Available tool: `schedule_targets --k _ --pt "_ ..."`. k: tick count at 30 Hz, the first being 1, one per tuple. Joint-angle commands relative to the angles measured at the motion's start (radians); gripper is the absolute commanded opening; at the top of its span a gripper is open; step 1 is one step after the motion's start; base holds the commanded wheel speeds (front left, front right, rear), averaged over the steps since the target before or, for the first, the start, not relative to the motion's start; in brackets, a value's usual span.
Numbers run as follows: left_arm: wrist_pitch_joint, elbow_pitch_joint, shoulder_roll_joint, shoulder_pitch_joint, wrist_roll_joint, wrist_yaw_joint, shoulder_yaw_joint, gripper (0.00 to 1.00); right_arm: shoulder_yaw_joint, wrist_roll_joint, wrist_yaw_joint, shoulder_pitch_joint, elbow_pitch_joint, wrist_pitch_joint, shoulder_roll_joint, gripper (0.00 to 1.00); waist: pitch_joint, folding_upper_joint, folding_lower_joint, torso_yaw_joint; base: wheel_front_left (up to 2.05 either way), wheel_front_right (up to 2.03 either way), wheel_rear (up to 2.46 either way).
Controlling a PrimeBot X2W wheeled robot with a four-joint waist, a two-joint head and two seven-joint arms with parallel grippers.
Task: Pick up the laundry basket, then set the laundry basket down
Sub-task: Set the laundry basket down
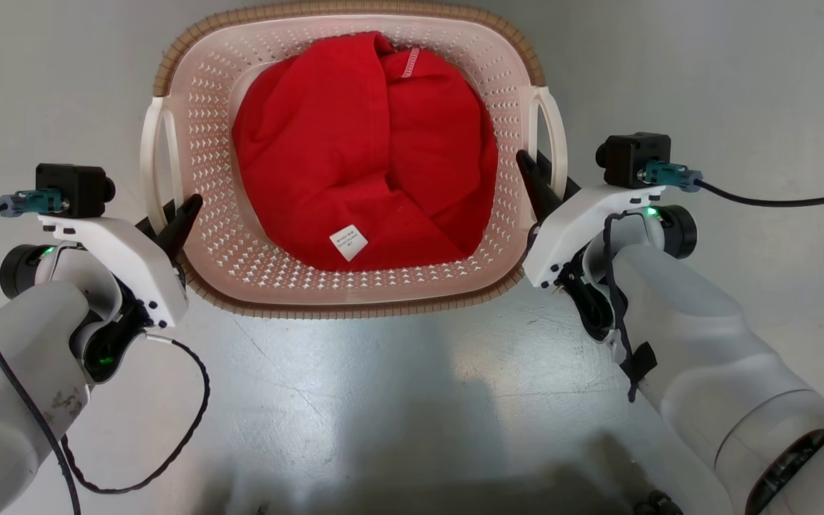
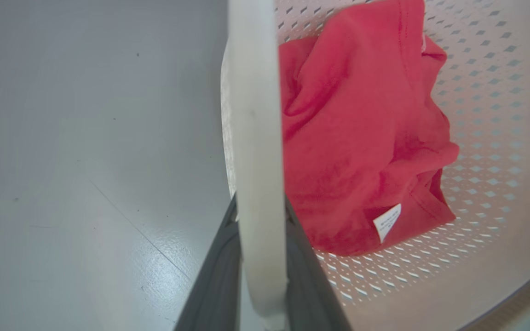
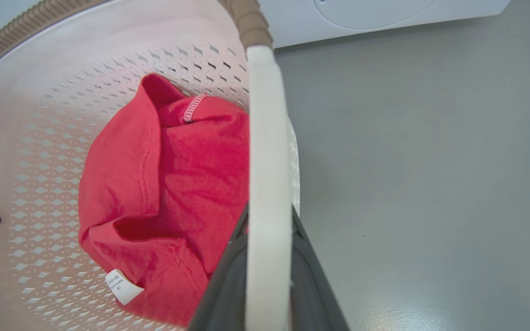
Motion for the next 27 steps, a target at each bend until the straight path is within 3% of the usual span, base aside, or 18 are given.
schedule_targets --k 1,12,25,27 --pt "-0.015 -0.004 0.069 -0.020 0.012 -0.012 0.021 0.00 -0.012 -0.023 0.012 0.044 -0.007 -0.011 -0.013 0.00 0.005 0.0000 0.0000 0.001 0.00 0.00 0.00" --pt "-0.020 -0.023 0.083 -0.045 0.019 -0.012 0.018 0.00 -0.132 -0.141 0.012 0.068 -0.048 -0.011 -0.013 0.00 0.038 0.0000 0.0000 0.004 0.00 0.00 0.00" --pt "-0.014 -0.028 0.082 -0.054 0.025 -0.012 0.017 0.00 -0.180 -0.186 0.012 0.091 -0.062 -0.011 -0.013 0.00 0.055 0.0000 0.0000 0.000 0.00 0.00 0.00" --pt "-0.016 -0.030 0.082 -0.055 0.024 -0.012 0.017 0.00 -0.188 -0.190 0.012 0.092 -0.062 -0.011 -0.013 0.24 0.058 0.0000 0.0000 0.000 0.00 0.00 0.00"
